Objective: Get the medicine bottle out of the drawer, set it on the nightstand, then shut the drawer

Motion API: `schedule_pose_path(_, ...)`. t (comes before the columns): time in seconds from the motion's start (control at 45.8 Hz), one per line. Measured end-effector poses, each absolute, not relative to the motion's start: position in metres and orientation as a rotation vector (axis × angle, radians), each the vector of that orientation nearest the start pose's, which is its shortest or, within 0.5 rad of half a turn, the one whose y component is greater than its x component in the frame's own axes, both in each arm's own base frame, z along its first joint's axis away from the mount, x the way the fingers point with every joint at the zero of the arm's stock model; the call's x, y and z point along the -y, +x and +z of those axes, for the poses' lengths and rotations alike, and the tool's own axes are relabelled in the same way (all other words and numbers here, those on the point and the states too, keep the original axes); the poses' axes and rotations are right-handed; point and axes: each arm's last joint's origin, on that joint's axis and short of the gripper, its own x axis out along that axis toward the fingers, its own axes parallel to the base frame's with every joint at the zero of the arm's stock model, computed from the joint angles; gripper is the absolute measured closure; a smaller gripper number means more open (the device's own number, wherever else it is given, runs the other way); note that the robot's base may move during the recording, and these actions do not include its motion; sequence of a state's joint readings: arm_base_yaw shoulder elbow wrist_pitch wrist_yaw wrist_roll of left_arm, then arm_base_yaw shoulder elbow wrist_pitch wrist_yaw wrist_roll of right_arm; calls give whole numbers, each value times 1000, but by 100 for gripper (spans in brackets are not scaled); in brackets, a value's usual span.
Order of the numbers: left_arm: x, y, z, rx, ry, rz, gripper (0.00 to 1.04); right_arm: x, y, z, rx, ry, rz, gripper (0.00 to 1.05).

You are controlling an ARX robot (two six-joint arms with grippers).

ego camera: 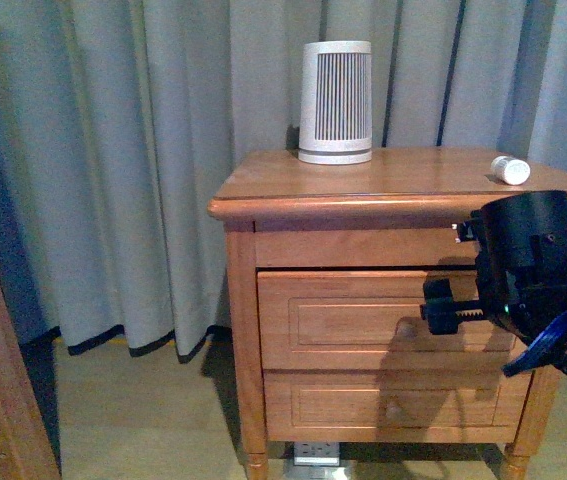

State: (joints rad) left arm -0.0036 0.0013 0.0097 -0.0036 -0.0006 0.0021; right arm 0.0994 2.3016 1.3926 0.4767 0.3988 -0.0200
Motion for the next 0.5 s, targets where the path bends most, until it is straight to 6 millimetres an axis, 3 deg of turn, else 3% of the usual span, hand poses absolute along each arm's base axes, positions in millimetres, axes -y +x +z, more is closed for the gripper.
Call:
schedule_pose_path(0.24, 0, 97, 166, 5, 2, -3, 7, -36, 471, 104, -439, -106, -276, 7)
schedule_pose_path(0.35, 0, 97, 166, 5, 2, -3, 7, -37, 454, 111, -443, -85, -274, 7)
schedule_pose_path(0.503, 0, 97, 166, 5, 2, -3, 7, -34, 418, 139, -403, -64, -322, 7)
